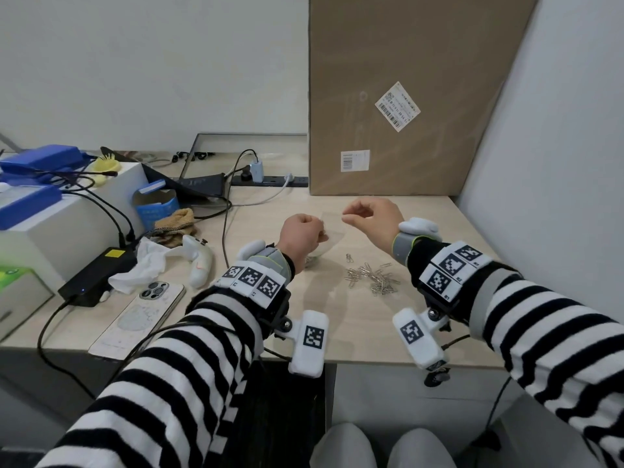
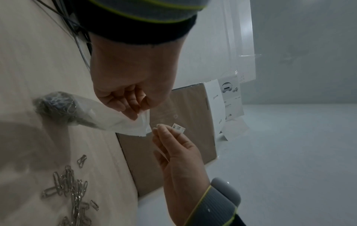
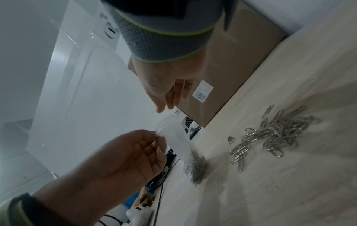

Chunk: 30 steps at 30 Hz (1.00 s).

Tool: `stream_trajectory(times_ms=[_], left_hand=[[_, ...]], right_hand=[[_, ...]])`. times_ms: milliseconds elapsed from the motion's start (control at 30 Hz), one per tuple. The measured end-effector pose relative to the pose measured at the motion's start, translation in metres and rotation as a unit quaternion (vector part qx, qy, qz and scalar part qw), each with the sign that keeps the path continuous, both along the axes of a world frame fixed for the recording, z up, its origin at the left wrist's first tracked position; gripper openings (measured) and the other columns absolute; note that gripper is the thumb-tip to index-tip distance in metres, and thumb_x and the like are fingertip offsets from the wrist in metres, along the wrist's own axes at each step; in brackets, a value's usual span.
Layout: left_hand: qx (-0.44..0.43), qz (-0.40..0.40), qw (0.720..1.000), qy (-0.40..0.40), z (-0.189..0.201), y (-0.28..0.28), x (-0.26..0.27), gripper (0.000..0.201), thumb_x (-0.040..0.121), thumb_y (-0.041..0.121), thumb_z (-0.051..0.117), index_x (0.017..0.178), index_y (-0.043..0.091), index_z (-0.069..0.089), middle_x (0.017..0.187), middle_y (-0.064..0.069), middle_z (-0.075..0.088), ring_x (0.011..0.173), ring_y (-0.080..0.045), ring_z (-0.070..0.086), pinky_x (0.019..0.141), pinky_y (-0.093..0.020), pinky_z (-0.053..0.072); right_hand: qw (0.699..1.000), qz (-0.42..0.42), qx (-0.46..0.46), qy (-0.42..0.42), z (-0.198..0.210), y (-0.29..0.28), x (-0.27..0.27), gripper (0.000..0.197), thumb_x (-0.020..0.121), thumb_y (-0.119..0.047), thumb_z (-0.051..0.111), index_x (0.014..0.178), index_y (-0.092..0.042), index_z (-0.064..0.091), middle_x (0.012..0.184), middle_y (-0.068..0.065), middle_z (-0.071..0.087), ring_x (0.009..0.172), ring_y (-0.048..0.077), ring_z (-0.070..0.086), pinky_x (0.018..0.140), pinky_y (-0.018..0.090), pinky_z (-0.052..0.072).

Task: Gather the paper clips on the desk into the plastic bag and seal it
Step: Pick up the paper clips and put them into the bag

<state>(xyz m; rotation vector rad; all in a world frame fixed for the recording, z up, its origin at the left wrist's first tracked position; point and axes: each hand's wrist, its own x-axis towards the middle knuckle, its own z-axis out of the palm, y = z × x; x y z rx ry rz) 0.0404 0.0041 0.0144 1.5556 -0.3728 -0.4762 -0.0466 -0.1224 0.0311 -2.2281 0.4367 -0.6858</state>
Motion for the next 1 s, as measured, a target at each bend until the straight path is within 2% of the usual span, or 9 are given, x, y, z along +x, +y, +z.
stream_trajectory(times_ms=[167, 300, 367, 500, 600, 700, 767, 933, 1000], left_hand=[[-0.003, 0.009, 1.000, -0.016, -0.005, -0.001, 0.004, 0.021, 0.092, 0.007, 0.046, 0.072, 0.013, 0.048, 0.069, -0.003, 0.051, 0.067, -0.015, 0.061, 0.048, -0.020, 0.032], [0.001, 0.006, 1.000, -0.021, -0.009, -0.003, 0.005, 0.019, 0.093, 0.008, 0.046, 0.074, 0.013, 0.048, 0.071, -0.002, 0.052, 0.068, -0.015, 0.061, 0.049, -0.020, 0.034], [0.006, 0.002, 1.000, -0.021, -0.012, -0.005, 0.006, 0.018, 0.093, 0.010, 0.046, 0.075, 0.013, 0.048, 0.071, -0.002, 0.053, 0.068, -0.015, 0.061, 0.050, -0.021, 0.034], [0.016, -0.002, 1.000, -0.025, -0.016, -0.004, 0.005, 0.020, 0.093, 0.012, 0.046, 0.074, 0.016, 0.047, 0.072, -0.001, 0.054, 0.068, -0.013, 0.061, 0.053, -0.024, 0.032], [0.022, -0.005, 0.999, -0.027, -0.019, -0.003, 0.003, 0.019, 0.093, 0.012, 0.046, 0.075, 0.016, 0.047, 0.072, 0.000, 0.054, 0.068, -0.012, 0.061, 0.054, -0.023, 0.033], [0.025, -0.006, 0.999, -0.033, -0.021, -0.004, 0.003, 0.020, 0.094, 0.012, 0.047, 0.074, 0.016, 0.048, 0.072, 0.000, 0.054, 0.068, -0.012, 0.060, 0.054, -0.024, 0.033], [0.026, -0.008, 0.999, -0.035, -0.022, -0.004, 0.001, 0.020, 0.094, 0.013, 0.047, 0.074, 0.016, 0.048, 0.072, 0.000, 0.054, 0.068, -0.013, 0.060, 0.054, -0.024, 0.034], [0.032, -0.015, 0.999, -0.038, -0.023, -0.004, -0.004, 0.021, 0.094, 0.013, 0.047, 0.074, 0.017, 0.048, 0.072, 0.000, 0.055, 0.067, -0.012, 0.059, 0.054, -0.024, 0.036], [0.034, -0.018, 0.998, -0.040, -0.024, -0.004, -0.007, 0.021, 0.094, 0.013, 0.047, 0.074, 0.017, 0.048, 0.072, -0.001, 0.055, 0.067, -0.012, 0.059, 0.053, -0.024, 0.035]], right_hand=[[0.990, -0.035, -0.047, 0.126, -0.021, -0.022, -0.008, 0.015, 0.088, -0.021, 0.061, 0.098, -0.014, 0.069, 0.102, 0.003, 0.069, 0.097, 0.020, 0.062, 0.085, 0.028, 0.046], [0.933, 0.023, -0.103, 0.344, -0.048, -0.025, -0.003, 0.037, 0.093, -0.025, 0.050, 0.129, -0.018, 0.054, 0.138, 0.005, 0.052, 0.125, 0.024, 0.050, 0.102, 0.032, 0.039], [0.902, 0.049, -0.144, 0.404, -0.054, -0.021, 0.004, 0.038, 0.095, -0.024, 0.045, 0.131, -0.014, 0.051, 0.140, 0.005, 0.050, 0.127, 0.028, 0.048, 0.104, 0.035, 0.038], [0.885, 0.102, -0.179, 0.417, -0.062, -0.016, 0.014, 0.011, 0.095, -0.027, 0.046, 0.094, -0.017, 0.050, 0.114, 0.006, 0.056, 0.100, 0.023, 0.052, 0.085, 0.031, 0.038], [0.876, 0.116, -0.192, 0.427, -0.067, -0.020, 0.012, 0.031, 0.096, -0.028, 0.045, 0.120, -0.008, 0.048, 0.125, 0.010, 0.053, 0.116, 0.029, 0.052, 0.096, 0.036, 0.038], [0.858, 0.128, -0.221, 0.445, -0.065, -0.024, 0.001, 0.039, 0.099, -0.035, 0.038, 0.134, -0.019, 0.043, 0.150, 0.012, 0.037, 0.138, 0.030, 0.035, 0.108, 0.040, 0.032], [0.855, 0.137, -0.219, 0.451, -0.061, -0.028, -0.011, 0.043, 0.100, -0.036, 0.036, 0.141, -0.025, 0.040, 0.157, 0.008, 0.026, 0.146, 0.025, 0.022, 0.113, 0.035, 0.026], [0.922, 0.043, -0.137, 0.360, -0.054, -0.048, -0.035, 0.046, 0.098, -0.036, 0.043, 0.141, -0.024, 0.042, 0.152, 0.002, 0.038, 0.142, 0.021, 0.031, 0.116, 0.034, 0.025], [0.918, 0.002, -0.114, 0.380, -0.054, -0.052, -0.040, 0.048, 0.098, -0.036, 0.042, 0.142, -0.017, 0.040, 0.151, 0.004, 0.039, 0.139, 0.023, 0.035, 0.113, 0.033, 0.028]])
